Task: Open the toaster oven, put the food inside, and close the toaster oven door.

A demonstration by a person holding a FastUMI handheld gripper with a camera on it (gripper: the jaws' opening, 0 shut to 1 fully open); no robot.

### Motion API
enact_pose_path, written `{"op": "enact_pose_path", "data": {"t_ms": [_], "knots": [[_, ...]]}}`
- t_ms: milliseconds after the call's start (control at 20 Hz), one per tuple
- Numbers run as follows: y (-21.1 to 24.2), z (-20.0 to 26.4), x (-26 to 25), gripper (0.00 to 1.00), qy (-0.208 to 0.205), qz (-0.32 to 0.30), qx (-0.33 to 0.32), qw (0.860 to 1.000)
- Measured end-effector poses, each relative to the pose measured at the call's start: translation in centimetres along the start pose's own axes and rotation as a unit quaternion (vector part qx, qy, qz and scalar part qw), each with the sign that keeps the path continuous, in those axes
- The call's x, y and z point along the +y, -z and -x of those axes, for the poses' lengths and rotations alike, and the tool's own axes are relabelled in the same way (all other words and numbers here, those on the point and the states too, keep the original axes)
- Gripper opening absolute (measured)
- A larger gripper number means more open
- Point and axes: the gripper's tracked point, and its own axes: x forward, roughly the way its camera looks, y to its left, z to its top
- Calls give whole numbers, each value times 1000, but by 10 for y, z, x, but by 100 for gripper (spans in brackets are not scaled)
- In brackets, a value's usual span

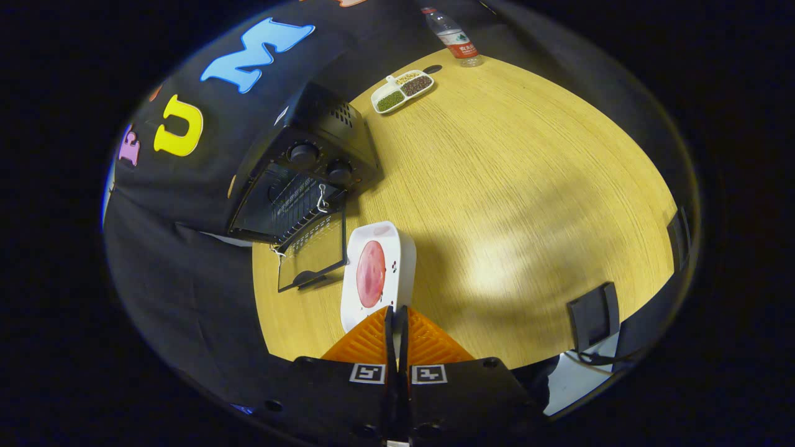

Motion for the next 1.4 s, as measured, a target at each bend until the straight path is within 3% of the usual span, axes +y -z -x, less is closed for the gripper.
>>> {"op": "enact_pose_path", "data": {"t_ms": [150,800,1400], "knots": [[10,6,7,2,-19,-37,-17,999],[6,62,26,1,-70,-90,-68,991],[12,-2,129,2,-113,-67,-62,989]]}}
